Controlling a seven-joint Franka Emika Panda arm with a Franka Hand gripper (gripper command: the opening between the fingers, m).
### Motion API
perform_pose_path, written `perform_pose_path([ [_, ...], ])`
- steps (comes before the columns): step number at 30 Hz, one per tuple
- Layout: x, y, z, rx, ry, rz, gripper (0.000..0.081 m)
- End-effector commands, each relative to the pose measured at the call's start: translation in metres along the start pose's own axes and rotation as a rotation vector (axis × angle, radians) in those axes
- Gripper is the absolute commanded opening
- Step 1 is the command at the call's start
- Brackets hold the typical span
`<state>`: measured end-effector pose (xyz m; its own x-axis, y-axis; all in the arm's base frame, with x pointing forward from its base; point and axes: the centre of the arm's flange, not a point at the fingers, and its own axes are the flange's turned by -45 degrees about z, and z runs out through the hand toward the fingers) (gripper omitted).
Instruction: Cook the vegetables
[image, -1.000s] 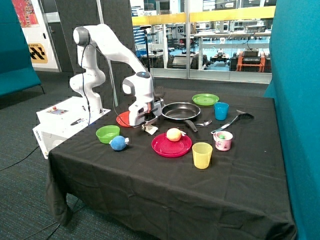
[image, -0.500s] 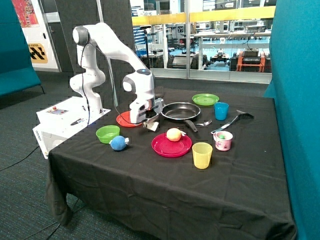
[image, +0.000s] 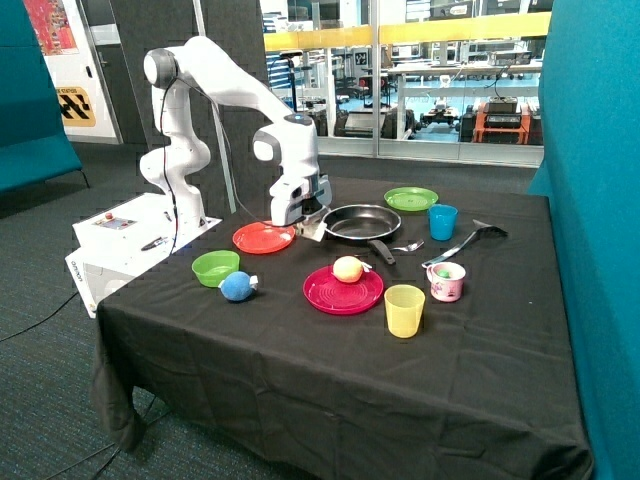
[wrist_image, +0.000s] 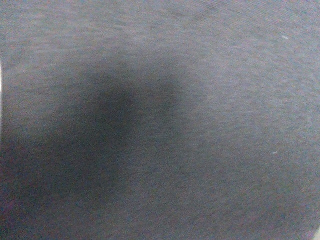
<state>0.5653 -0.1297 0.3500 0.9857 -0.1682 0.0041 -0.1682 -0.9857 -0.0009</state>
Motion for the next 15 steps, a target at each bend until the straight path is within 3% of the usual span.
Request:
perform_pose_path([
  [1,0.001,-0.032,-0.032,-0.0007,-0.0041,-0.095,0.0000],
  [15,-0.013,-0.105,-0.043,-0.0003,-0.0042,-0.269,0.0000],
])
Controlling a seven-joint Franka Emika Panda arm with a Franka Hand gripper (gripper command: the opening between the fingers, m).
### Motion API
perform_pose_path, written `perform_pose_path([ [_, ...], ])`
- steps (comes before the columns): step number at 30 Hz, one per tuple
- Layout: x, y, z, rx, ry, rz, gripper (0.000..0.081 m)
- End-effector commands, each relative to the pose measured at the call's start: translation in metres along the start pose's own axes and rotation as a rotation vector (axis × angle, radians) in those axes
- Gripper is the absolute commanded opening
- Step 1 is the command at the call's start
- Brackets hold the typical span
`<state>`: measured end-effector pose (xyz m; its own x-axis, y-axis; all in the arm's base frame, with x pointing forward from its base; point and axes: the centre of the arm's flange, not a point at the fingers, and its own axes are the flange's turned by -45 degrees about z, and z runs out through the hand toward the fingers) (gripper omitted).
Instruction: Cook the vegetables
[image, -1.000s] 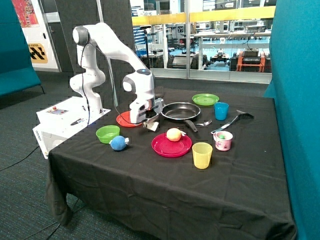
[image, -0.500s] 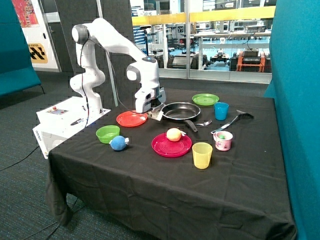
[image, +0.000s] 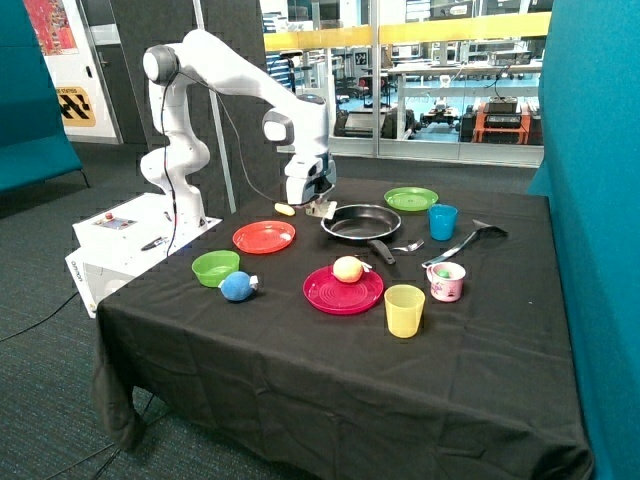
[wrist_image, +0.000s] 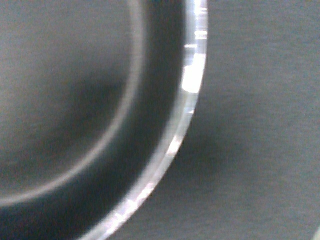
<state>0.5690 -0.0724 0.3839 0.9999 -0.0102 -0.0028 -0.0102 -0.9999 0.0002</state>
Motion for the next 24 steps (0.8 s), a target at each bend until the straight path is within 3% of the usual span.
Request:
perform_pose_path([
  [1,0.000,-0.052,-0.009,0.0000,0.0029,-0.113,0.0000],
  [12,0.019,-0.131,0.002,-0.0002,0.0029,-0.263,0.0000],
  [18,0.038,-0.153,0.014,-0.0002,0.0029,-0.248,0.0000],
  [24,0.054,-0.154,0.023,-0.0001,0.0029,-0.206,0.0000],
])
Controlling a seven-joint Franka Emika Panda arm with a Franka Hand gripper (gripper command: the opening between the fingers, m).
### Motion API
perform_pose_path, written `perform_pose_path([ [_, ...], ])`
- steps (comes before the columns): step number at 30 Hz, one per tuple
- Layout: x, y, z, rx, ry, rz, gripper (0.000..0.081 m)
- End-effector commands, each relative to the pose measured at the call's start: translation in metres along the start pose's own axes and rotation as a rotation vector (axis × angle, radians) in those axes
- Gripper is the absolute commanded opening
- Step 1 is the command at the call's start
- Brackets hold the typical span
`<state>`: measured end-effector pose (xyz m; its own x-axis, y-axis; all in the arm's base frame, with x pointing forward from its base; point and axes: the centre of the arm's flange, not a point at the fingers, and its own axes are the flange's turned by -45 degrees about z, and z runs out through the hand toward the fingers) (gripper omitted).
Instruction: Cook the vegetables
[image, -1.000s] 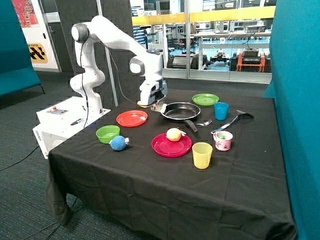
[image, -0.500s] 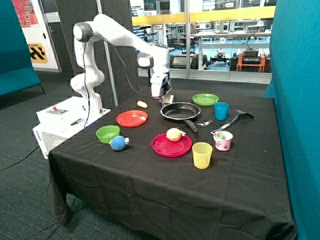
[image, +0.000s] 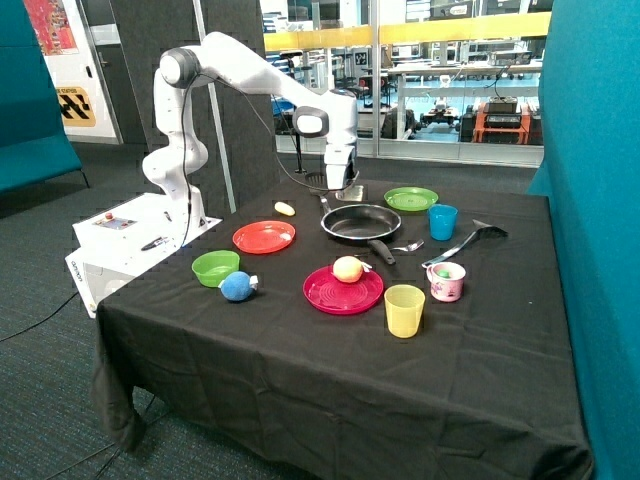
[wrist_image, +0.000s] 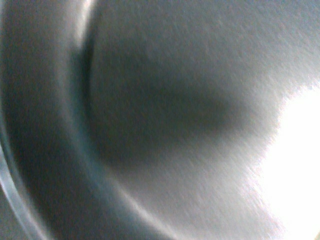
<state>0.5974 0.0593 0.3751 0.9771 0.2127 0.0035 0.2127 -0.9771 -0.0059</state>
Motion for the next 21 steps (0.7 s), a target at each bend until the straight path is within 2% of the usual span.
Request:
perform_pose_path([
  [1,0.033,-0.014,0.015,-0.0060,-0.0034,0.037,0.0000],
  [4,0.037,-0.012,0.018,-0.0060,-0.0034,0.032,0.0000],
  [9,0.041,-0.010,0.026,-0.0061,-0.0033,0.065,0.0000],
  [21,0.034,-0.009,0.057,-0.0061,-0.0032,0.096,0.0000],
])
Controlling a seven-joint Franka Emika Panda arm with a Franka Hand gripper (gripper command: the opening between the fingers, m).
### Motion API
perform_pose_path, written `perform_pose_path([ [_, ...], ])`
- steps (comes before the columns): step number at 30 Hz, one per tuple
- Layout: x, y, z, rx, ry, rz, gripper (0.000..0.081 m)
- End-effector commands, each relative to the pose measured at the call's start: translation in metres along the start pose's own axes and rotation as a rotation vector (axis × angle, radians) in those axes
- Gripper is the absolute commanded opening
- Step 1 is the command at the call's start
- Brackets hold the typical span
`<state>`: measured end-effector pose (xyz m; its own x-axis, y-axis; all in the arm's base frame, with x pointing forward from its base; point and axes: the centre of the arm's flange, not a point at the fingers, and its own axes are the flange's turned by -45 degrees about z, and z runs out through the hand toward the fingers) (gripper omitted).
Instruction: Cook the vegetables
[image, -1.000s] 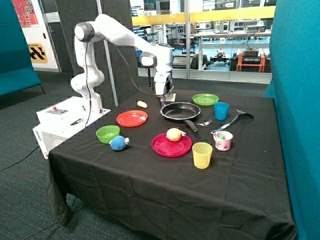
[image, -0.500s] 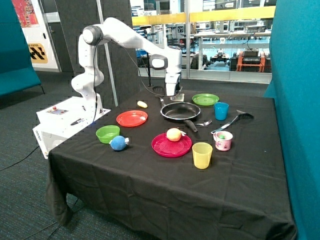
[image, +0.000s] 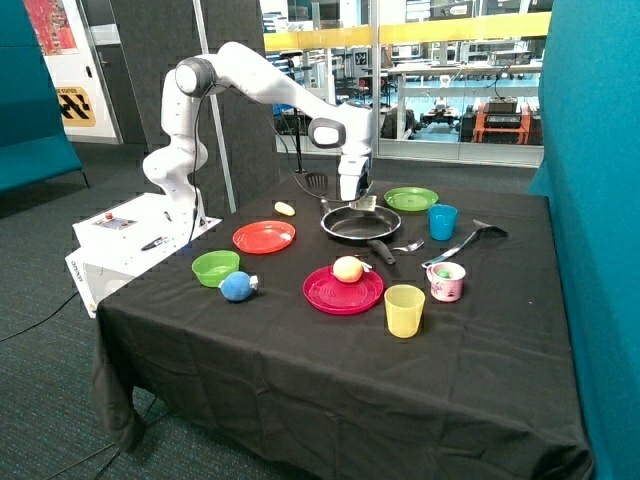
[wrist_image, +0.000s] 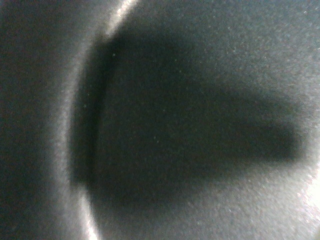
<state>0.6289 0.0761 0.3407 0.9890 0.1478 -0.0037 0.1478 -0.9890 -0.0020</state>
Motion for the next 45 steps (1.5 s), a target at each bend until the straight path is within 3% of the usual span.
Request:
perform_pose_path([
  [1,0.000,0.001,0.025,-0.0019,0.0037,0.033,0.0000],
  [6,-0.005,0.007,0.031,-0.0019,0.0037,0.052,0.0006],
  [8,-0.005,0.009,0.031,-0.0019,0.0037,0.053,0.0193],
  [10,-0.006,0.010,0.031,-0.0019,0.0037,0.051,0.0294],
  [13,-0.006,0.010,0.029,-0.0019,0.0037,0.044,0.0570],
  [16,-0.007,0.010,0.029,-0.0019,0.0037,0.042,0.0687],
  [22,-0.009,0.012,0.030,-0.0019,0.0037,0.042,0.0722],
  [34,-0.017,0.017,0.024,-0.0019,0.0037,0.035,0.0710],
  [45,-0.058,0.022,-0.014,-0.0019,0.0037,0.023,0.0659],
])
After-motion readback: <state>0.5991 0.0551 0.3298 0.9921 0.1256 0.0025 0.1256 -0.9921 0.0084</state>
